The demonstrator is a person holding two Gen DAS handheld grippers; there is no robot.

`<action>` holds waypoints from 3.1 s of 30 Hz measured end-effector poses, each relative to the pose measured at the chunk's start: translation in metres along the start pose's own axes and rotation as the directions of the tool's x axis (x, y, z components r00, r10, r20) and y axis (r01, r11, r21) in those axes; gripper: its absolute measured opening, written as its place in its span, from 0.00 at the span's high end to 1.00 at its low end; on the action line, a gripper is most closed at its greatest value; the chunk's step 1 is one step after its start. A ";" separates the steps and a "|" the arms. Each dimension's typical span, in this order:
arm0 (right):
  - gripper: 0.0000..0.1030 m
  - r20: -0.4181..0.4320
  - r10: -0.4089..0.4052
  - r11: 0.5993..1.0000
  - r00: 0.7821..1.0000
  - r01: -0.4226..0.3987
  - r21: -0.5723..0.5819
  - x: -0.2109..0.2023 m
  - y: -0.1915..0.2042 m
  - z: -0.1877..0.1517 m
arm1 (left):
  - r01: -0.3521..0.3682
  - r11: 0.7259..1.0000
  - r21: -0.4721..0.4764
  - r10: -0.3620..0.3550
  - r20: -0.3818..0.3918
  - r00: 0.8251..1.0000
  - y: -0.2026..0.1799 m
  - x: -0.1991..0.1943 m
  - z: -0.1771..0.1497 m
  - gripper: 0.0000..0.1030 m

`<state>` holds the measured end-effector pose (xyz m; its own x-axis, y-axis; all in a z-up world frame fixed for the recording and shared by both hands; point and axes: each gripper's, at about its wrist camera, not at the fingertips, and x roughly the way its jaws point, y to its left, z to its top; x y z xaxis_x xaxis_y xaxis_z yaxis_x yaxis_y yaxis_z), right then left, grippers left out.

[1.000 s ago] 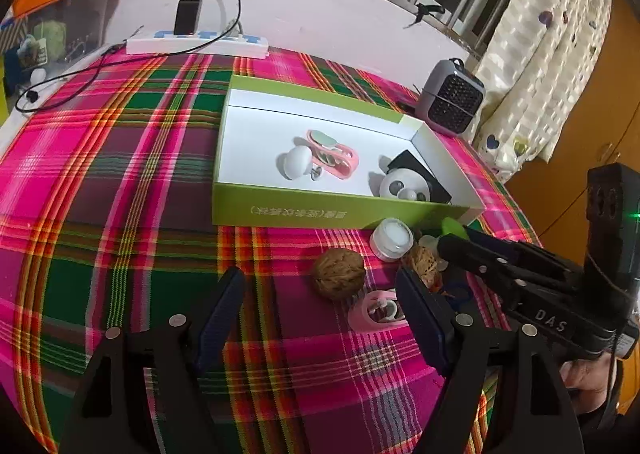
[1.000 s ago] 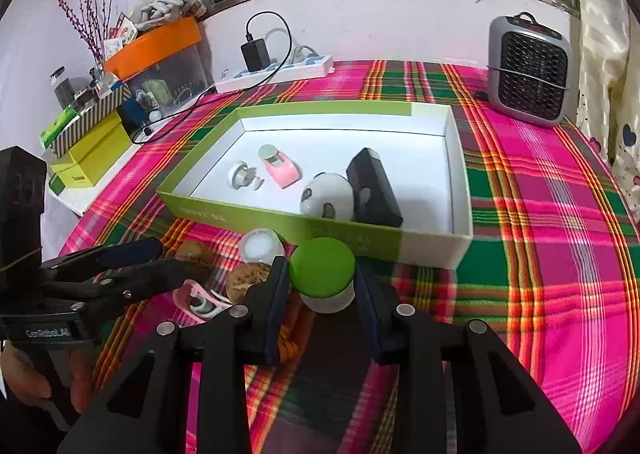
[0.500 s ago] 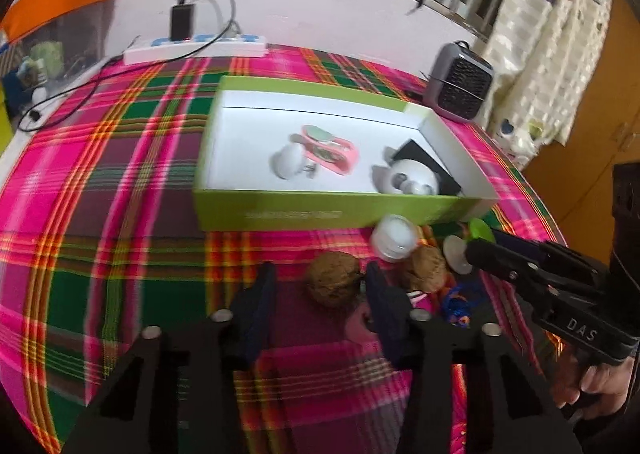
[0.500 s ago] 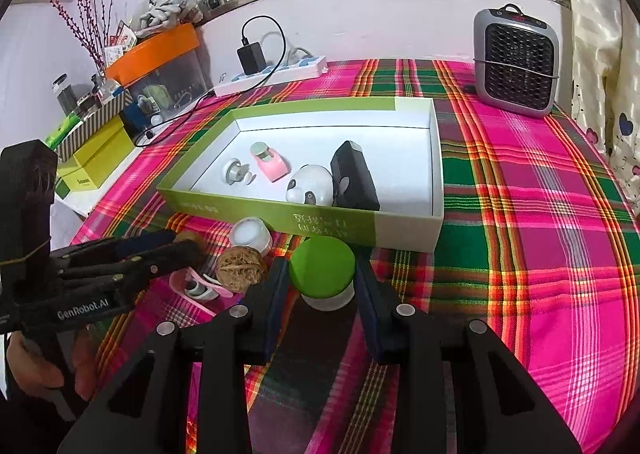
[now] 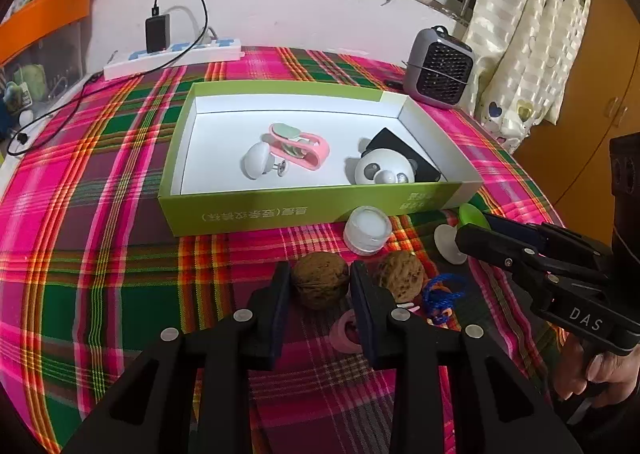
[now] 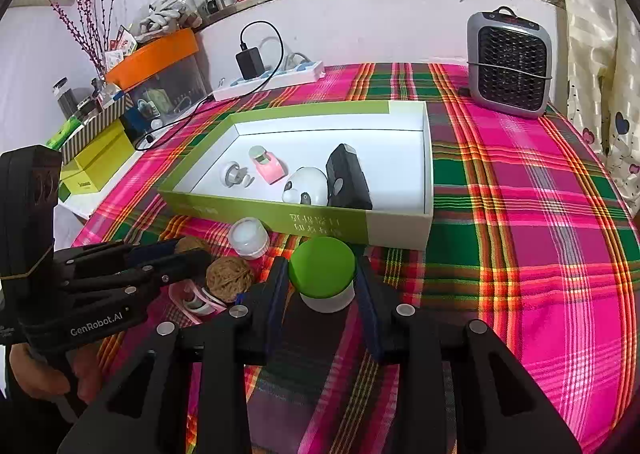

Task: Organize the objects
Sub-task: 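Close left tool on the walnut and lift while right tool lifts the green-capped item, then carry walnut and green-capped item into the green-rimmed box and open both tools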

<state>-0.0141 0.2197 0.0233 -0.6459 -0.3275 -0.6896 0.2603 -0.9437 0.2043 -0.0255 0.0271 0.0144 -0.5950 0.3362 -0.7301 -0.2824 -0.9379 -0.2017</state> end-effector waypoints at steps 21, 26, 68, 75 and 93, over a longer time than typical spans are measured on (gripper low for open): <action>0.66 0.084 0.003 0.999 0.996 0.001 -0.048 -0.044 0.017 -0.003 | -0.004 1.000 0.025 0.001 0.111 0.994 -0.016 -0.049 0.004 0.73; 0.66 0.104 0.003 0.998 0.995 0.003 -0.060 -0.053 0.020 0.001 | -0.008 0.999 0.033 0.004 0.125 0.992 -0.019 -0.056 0.008 0.73; 0.66 0.136 0.001 0.995 0.991 0.012 -0.096 -0.045 0.018 0.032 | -0.013 0.997 0.074 0.002 0.150 0.989 -0.022 -0.047 0.053 0.73; 0.66 0.125 -0.001 0.995 0.992 0.014 -0.102 -0.035 0.017 0.037 | -0.019 0.996 0.085 0.007 0.133 0.991 -0.020 -0.036 0.061 0.73; 0.66 0.107 -0.005 0.991 0.994 0.019 -0.130 0.007 0.014 0.070 | -0.011 0.999 0.044 0.007 0.093 0.996 0.003 0.007 0.080 0.73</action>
<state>-0.0652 0.2007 0.0706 -0.7202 -0.3264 -0.6123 0.3396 -0.9353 0.0991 -0.0905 0.0333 0.0611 -0.6641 0.3364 -0.6677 -0.3088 -0.9367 -0.1647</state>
